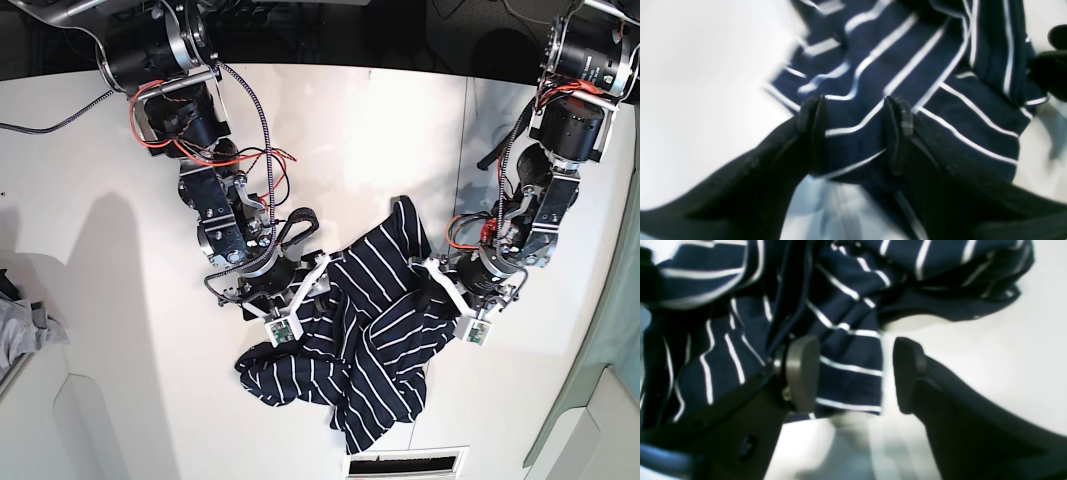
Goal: Layout the t-shirt on the table in an organized manner, then fold the t-shirt properly
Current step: 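Lower both grippers onto the crumpled navy striped t-shirt and grasp it, then pull the grippers apart to stretch the shirt across the table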
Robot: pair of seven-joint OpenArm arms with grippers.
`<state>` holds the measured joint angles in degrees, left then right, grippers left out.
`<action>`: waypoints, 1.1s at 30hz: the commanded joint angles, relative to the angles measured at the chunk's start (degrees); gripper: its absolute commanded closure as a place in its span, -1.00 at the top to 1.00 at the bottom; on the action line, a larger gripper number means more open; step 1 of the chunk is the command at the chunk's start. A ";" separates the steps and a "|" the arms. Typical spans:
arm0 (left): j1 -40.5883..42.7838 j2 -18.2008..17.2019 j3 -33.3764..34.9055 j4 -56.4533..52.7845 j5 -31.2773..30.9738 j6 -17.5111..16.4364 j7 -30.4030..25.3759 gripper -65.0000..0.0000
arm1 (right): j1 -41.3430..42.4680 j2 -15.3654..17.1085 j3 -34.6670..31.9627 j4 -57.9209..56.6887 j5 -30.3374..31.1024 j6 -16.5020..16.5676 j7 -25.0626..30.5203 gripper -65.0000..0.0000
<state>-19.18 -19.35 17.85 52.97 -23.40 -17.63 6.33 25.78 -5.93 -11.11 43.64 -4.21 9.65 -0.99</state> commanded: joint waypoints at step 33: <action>-5.07 -7.96 -3.48 2.54 -8.07 -1.36 1.33 -1.00 | -2.62 3.32 0.46 15.89 -9.73 4.07 0.11 -1.00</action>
<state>-22.65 -26.09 15.05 54.54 -31.00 -19.07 8.99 21.89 -2.52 -10.87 58.61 -14.39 13.87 -2.59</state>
